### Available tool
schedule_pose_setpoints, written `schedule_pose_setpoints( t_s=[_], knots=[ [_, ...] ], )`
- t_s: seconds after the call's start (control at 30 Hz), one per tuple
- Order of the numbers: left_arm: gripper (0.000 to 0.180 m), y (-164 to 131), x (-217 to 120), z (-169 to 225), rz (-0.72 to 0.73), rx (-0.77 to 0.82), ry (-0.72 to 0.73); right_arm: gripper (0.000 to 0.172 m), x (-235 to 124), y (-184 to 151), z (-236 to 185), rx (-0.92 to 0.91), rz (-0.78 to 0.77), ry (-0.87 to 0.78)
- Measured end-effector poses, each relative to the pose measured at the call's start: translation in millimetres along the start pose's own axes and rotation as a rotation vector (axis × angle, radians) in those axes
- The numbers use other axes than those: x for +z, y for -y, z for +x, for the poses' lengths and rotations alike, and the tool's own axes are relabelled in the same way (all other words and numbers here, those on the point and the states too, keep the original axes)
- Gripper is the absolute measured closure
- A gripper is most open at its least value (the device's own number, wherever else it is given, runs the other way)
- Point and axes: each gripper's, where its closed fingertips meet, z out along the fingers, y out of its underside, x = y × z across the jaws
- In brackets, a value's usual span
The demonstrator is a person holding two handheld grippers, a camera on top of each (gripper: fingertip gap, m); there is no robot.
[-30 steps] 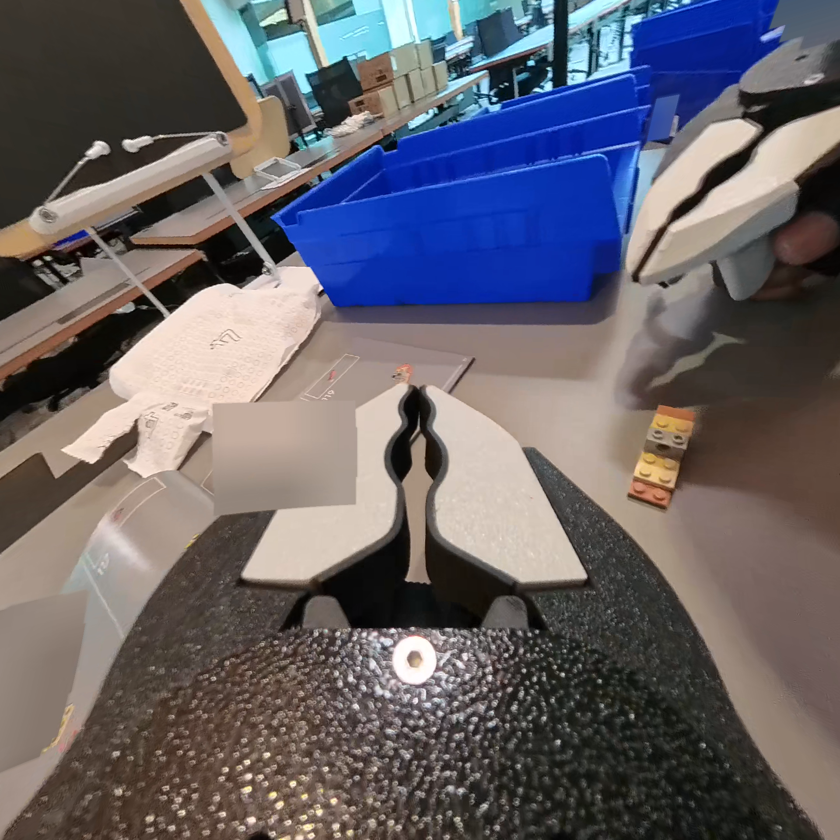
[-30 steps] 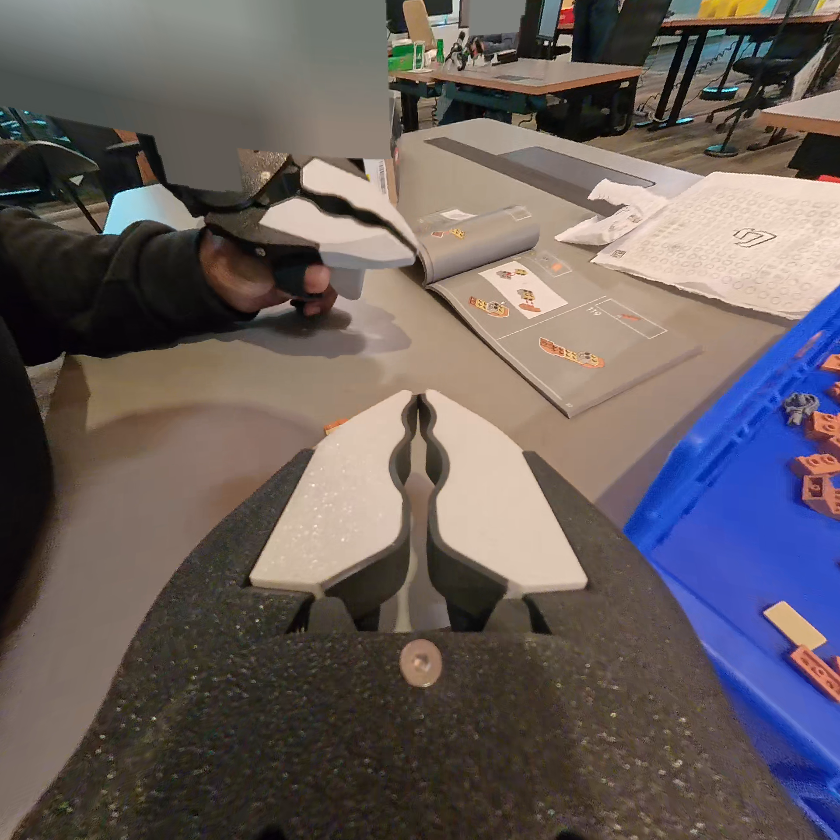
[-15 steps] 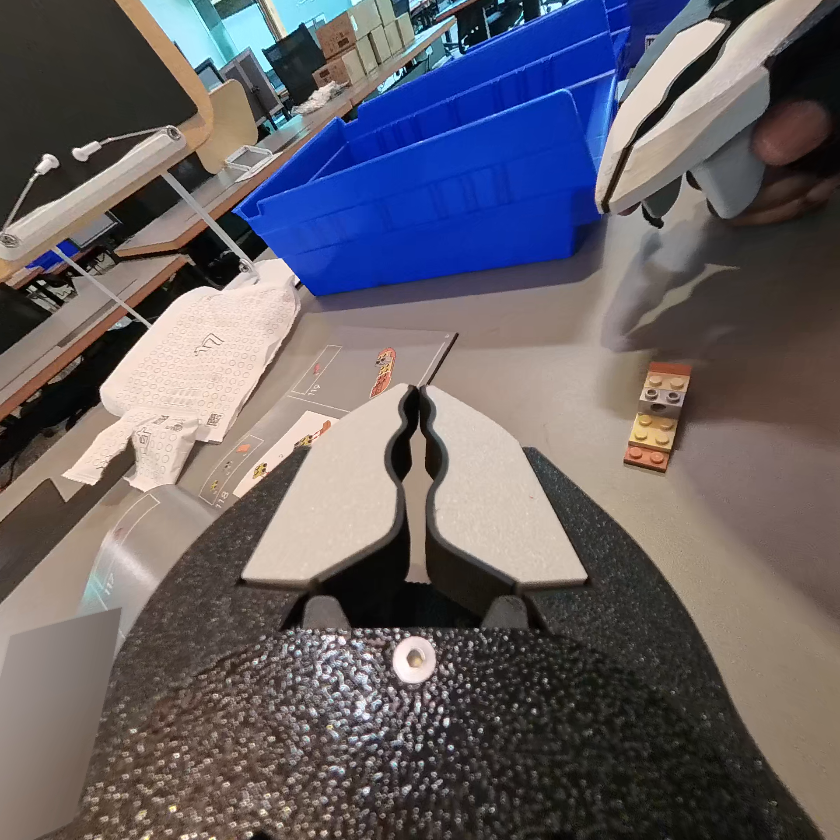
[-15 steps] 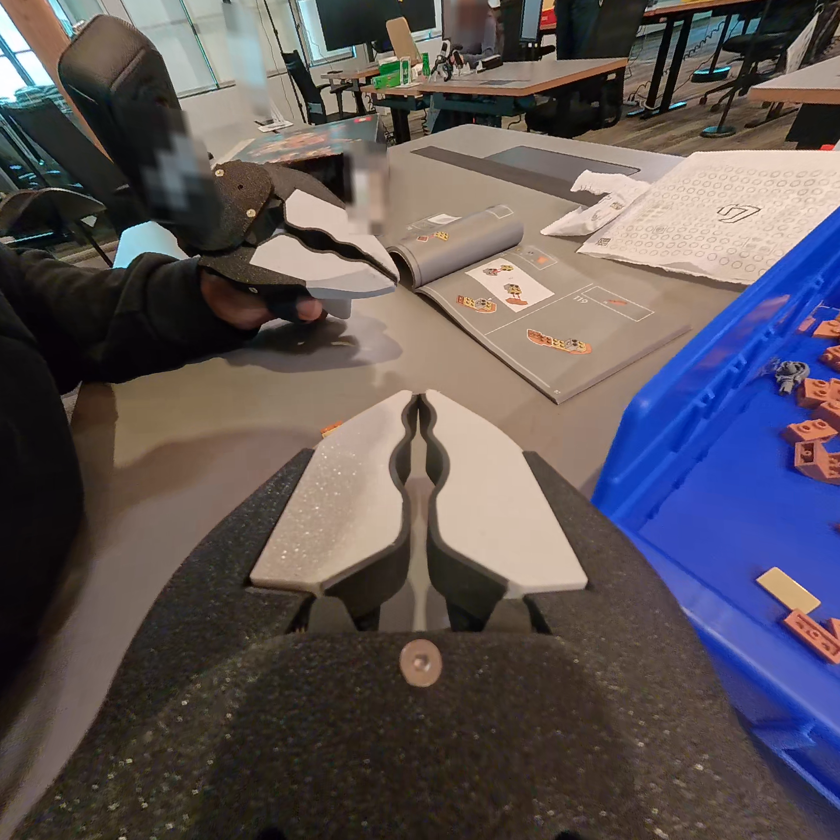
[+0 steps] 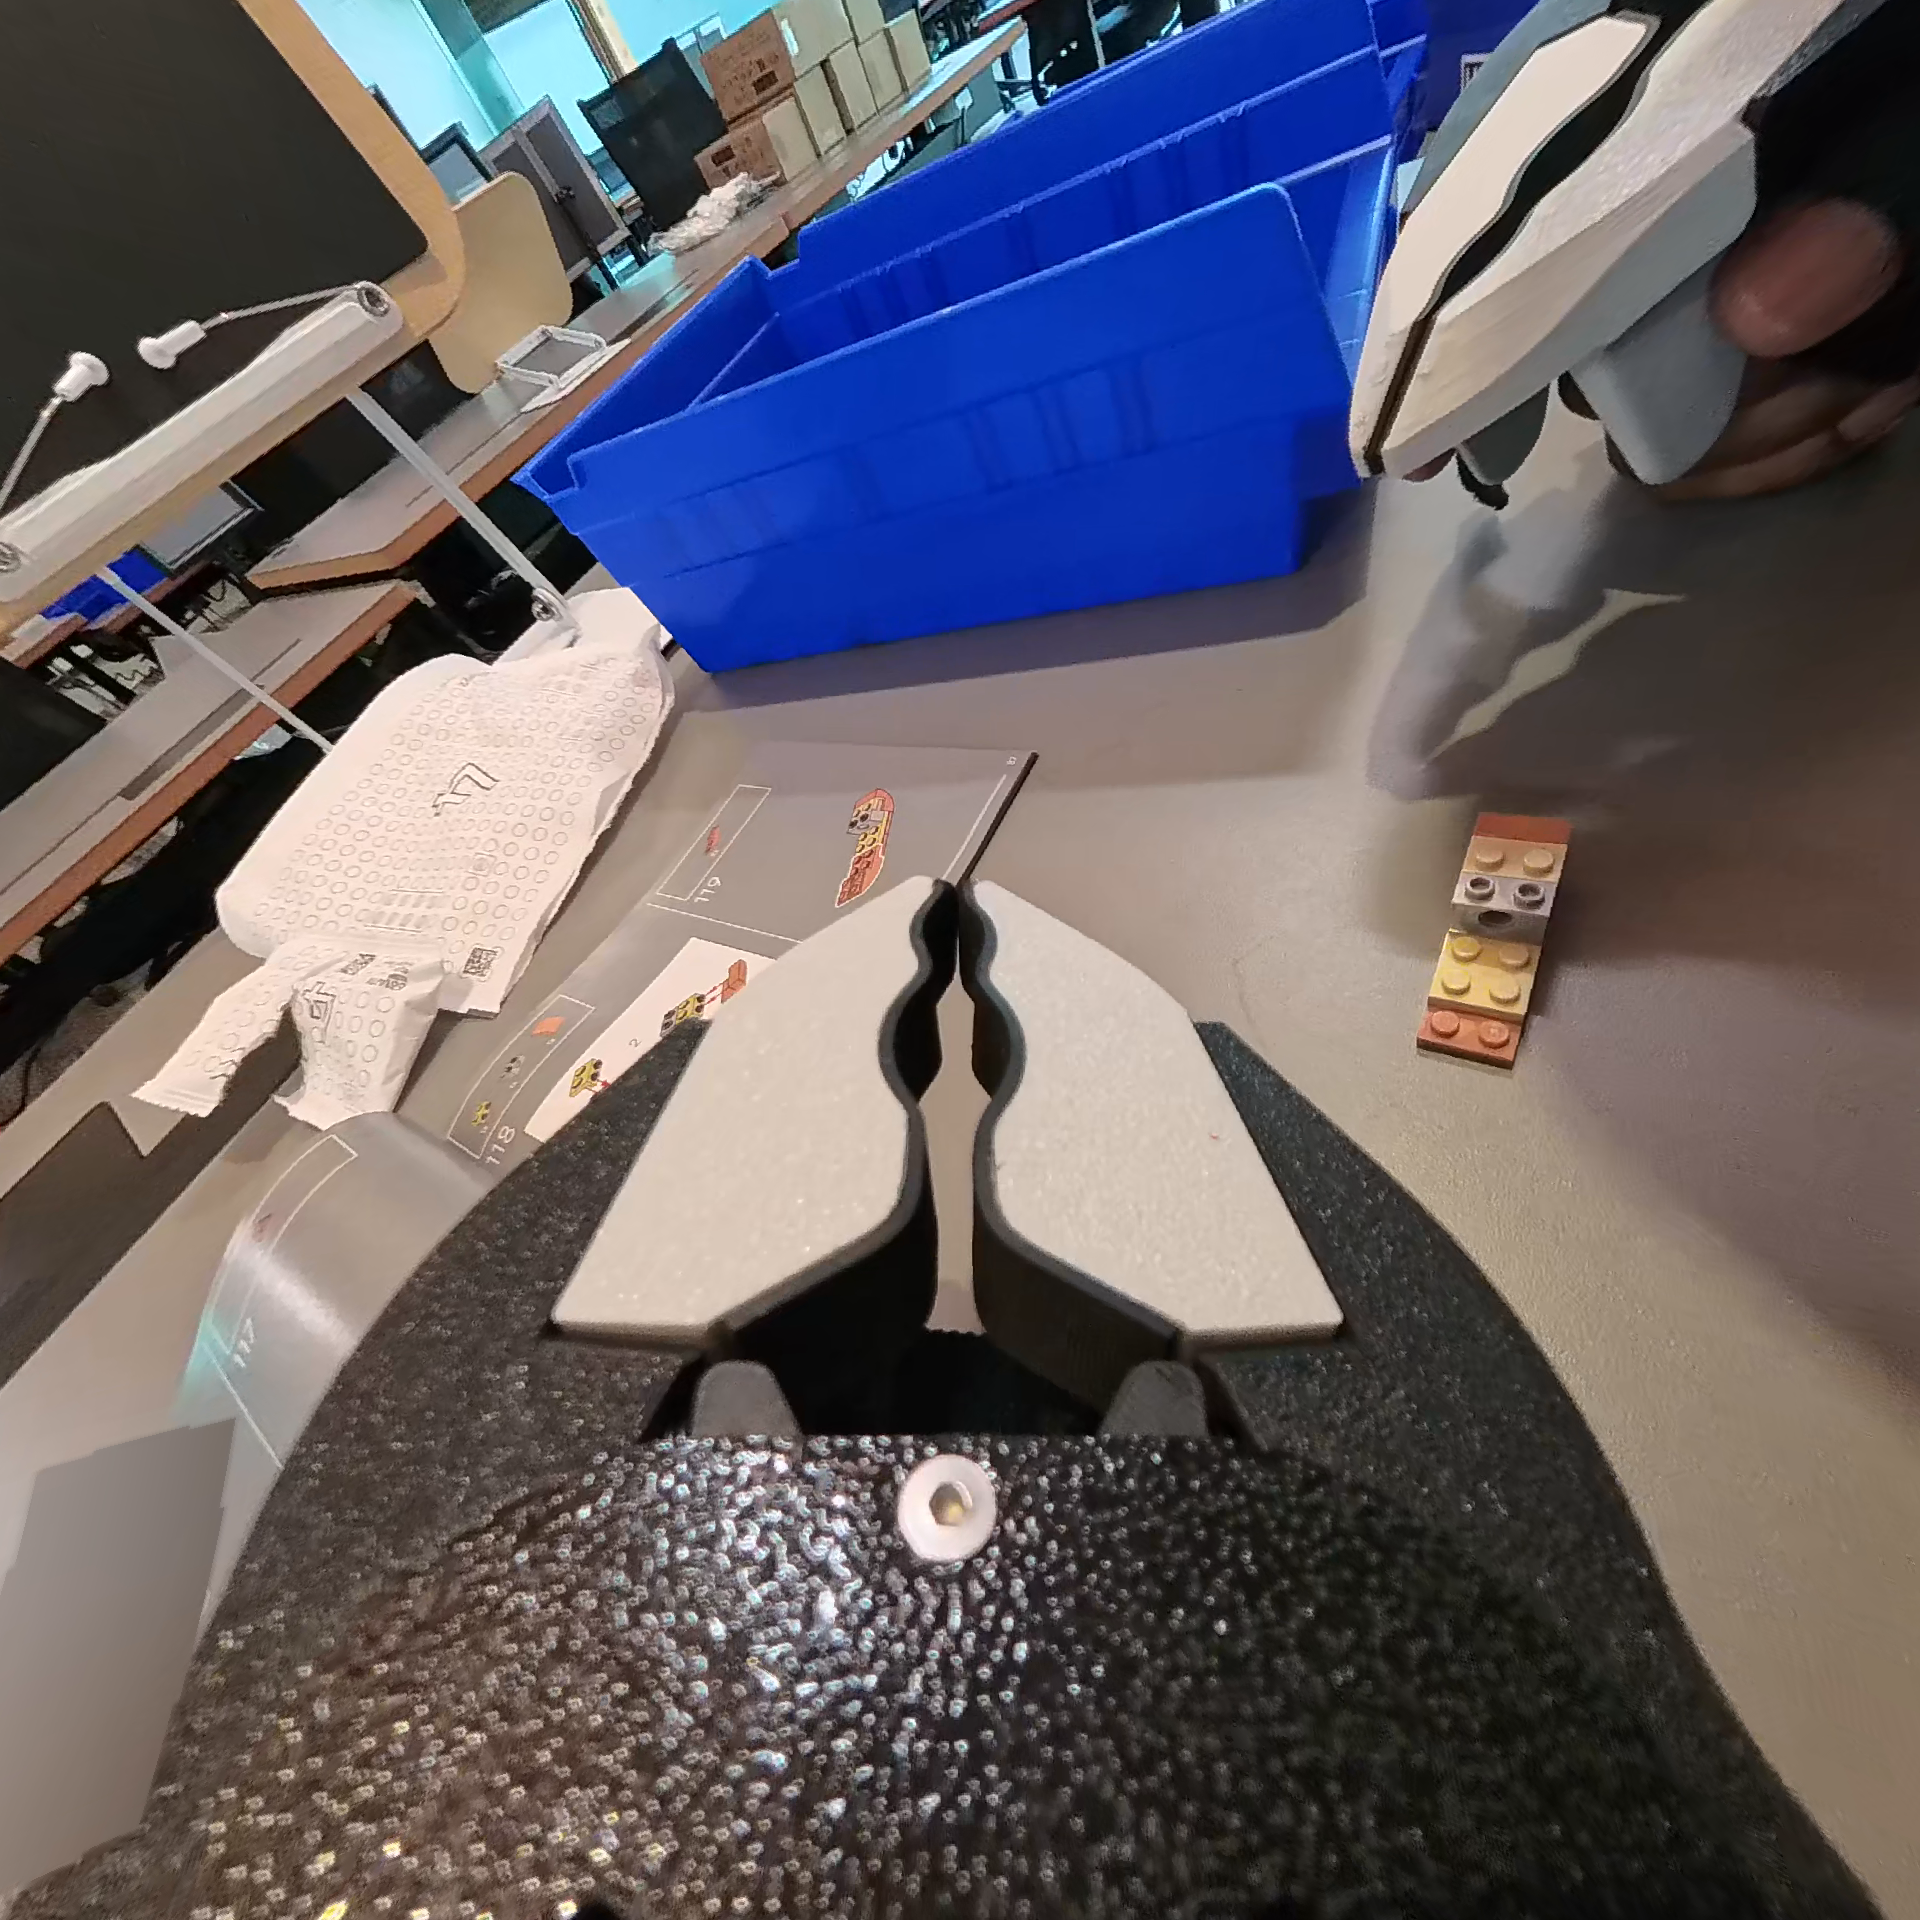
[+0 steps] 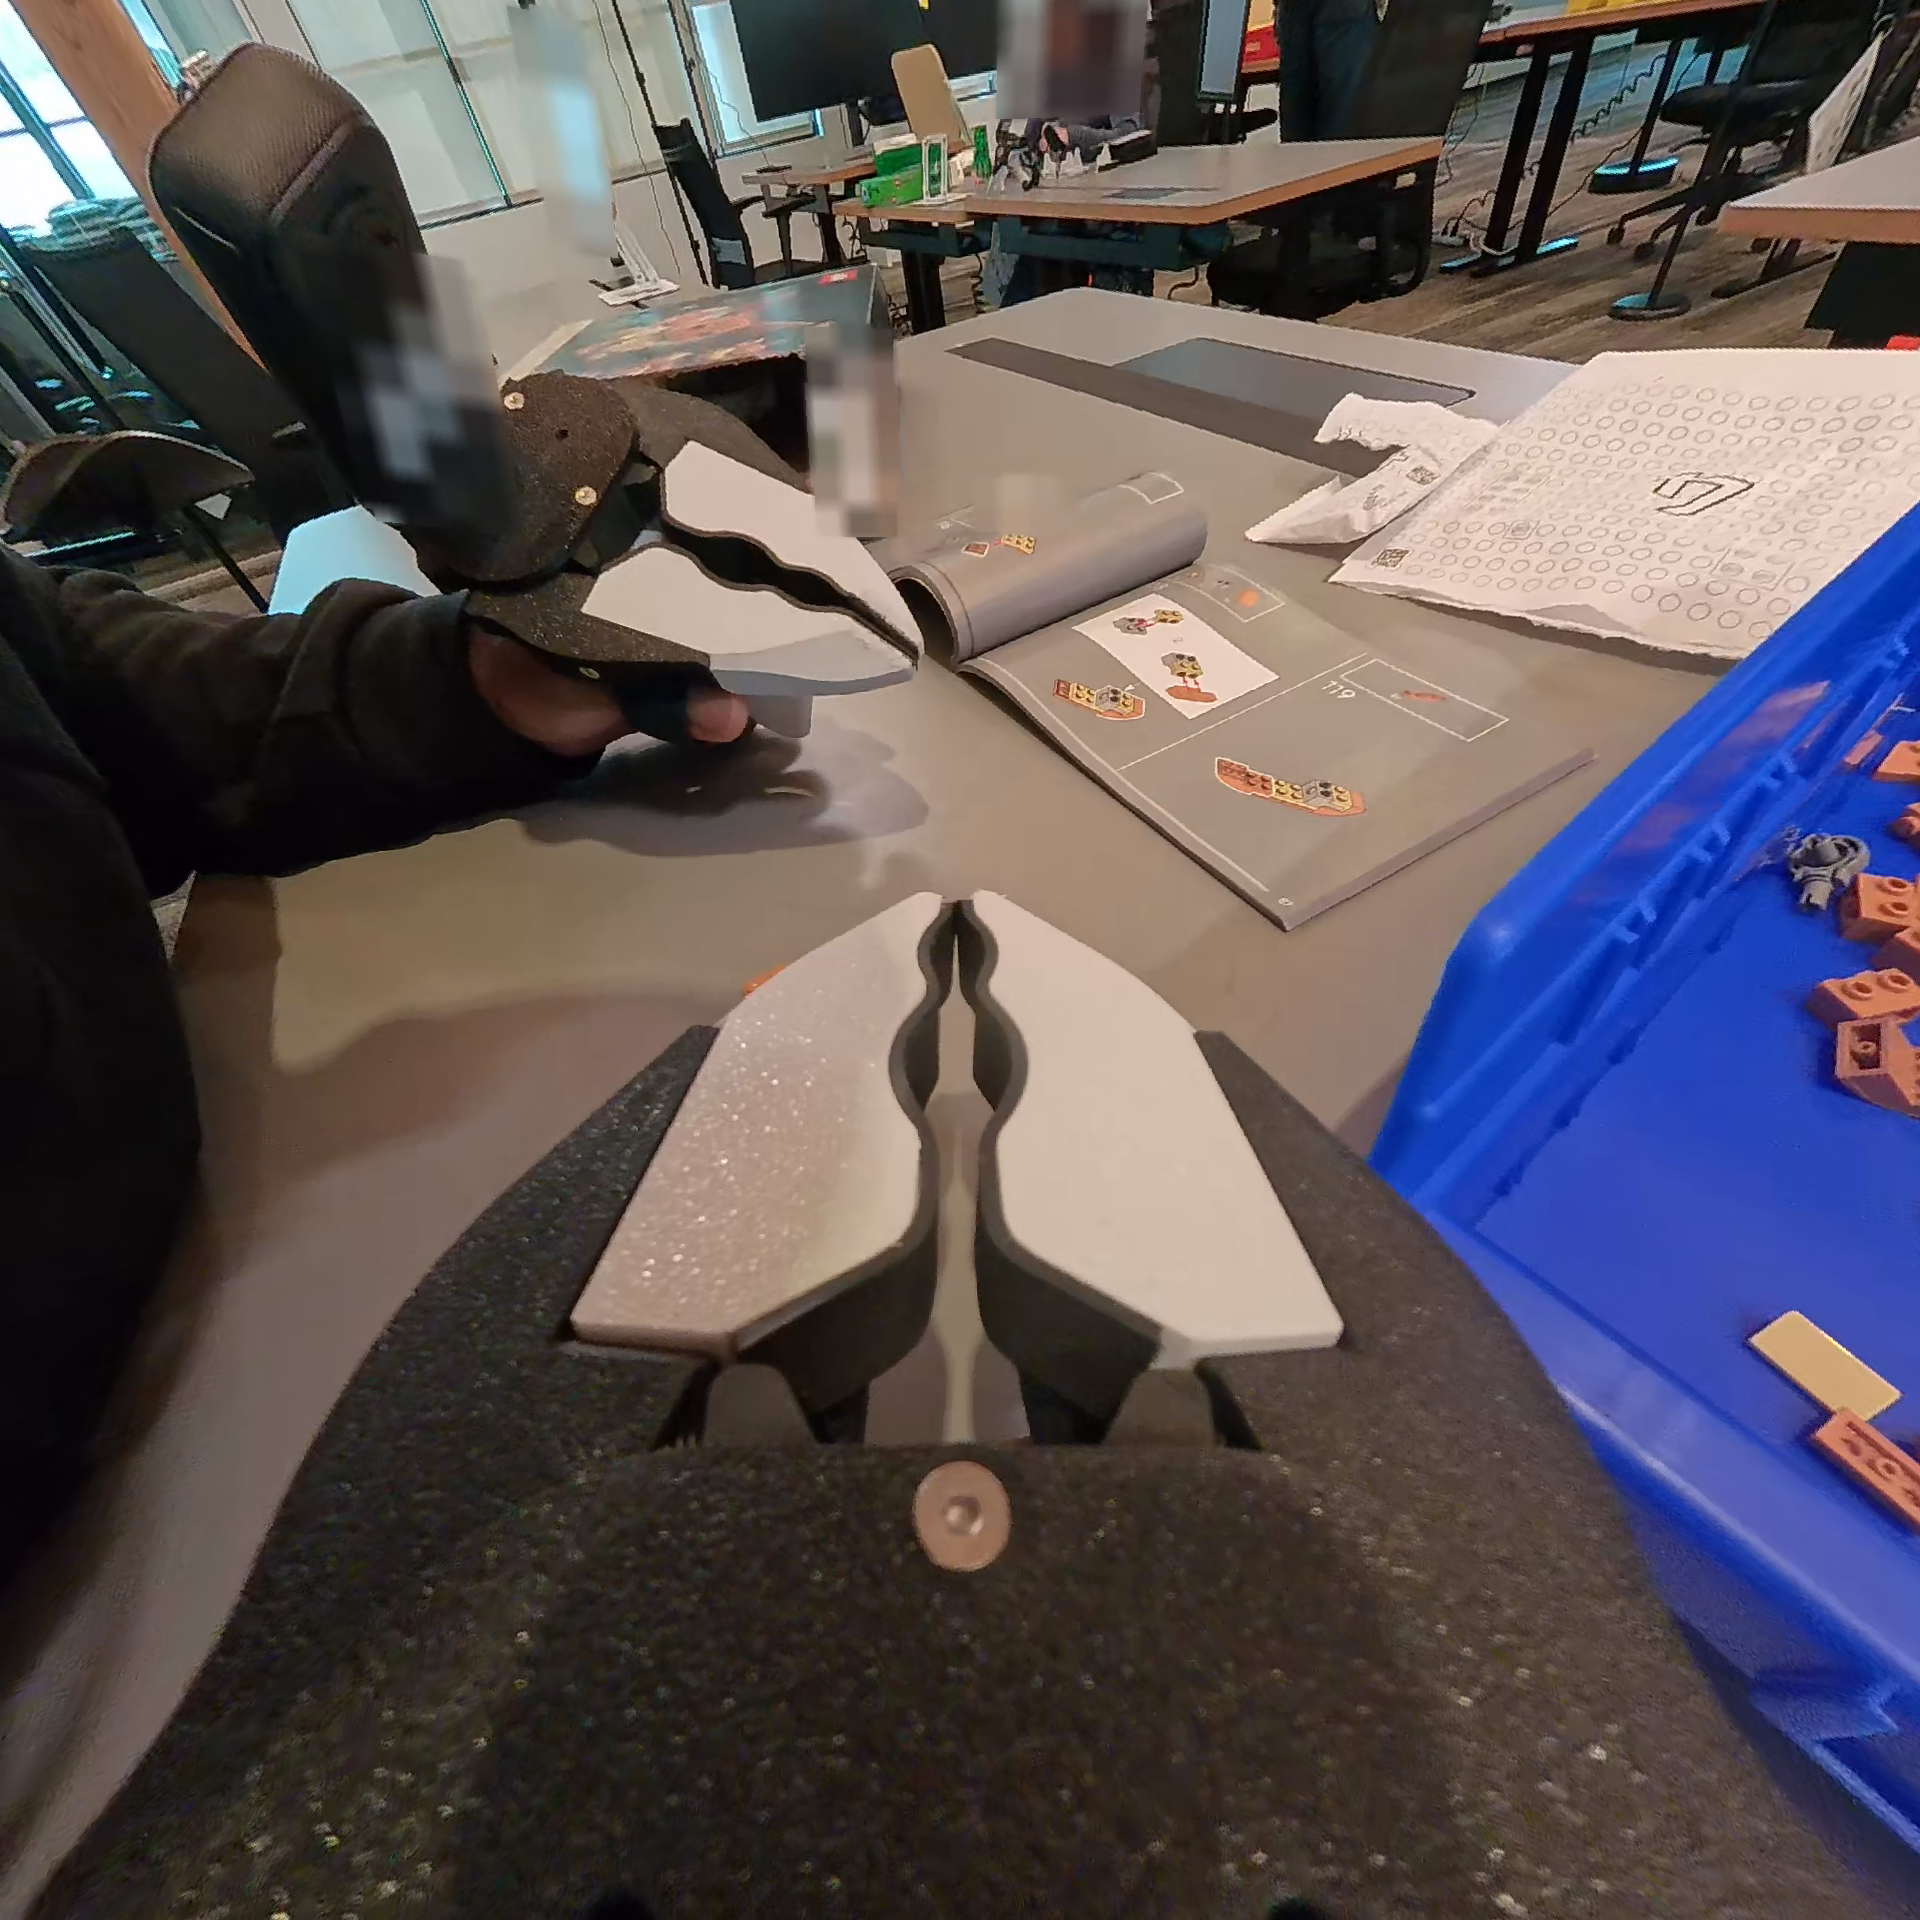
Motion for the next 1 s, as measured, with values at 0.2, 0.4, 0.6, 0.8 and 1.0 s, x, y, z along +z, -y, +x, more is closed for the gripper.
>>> schedule_pose_setpoints(
  t_s=[0.2, 0.4, 0.6, 0.8, 1.0],
  knots=[
    [0.180, -1.9, 0.8, -0.7, -0.010, 0.022, 0.009, 0.172, 0.1, 0.1, -0.2, 0.000, 0.000, 0.002],
    [0.180, -1.8, 0.7, -0.4, -0.008, 0.023, 0.008, 0.172, 0.5, -0.2, -0.5, 0.000, -0.001, 0.004],
    [0.180, -1.9, 1.0, -0.2, -0.010, 0.025, 0.007, 0.172, 0.9, -0.7, -1.3, -0.003, -0.004, 0.006],
    [0.180, -1.7, 1.0, -0.1, -0.010, 0.026, 0.007, 0.172, 0.6, 0.1, -1.7, -0.005, 0.004, 0.004],
    [0.180, -1.4, 0.5, -0.5, -0.008, 0.026, 0.010, 0.172, -3.4, 15.1, -33.0, 0.003, 0.050, 0.137]
  ],
)
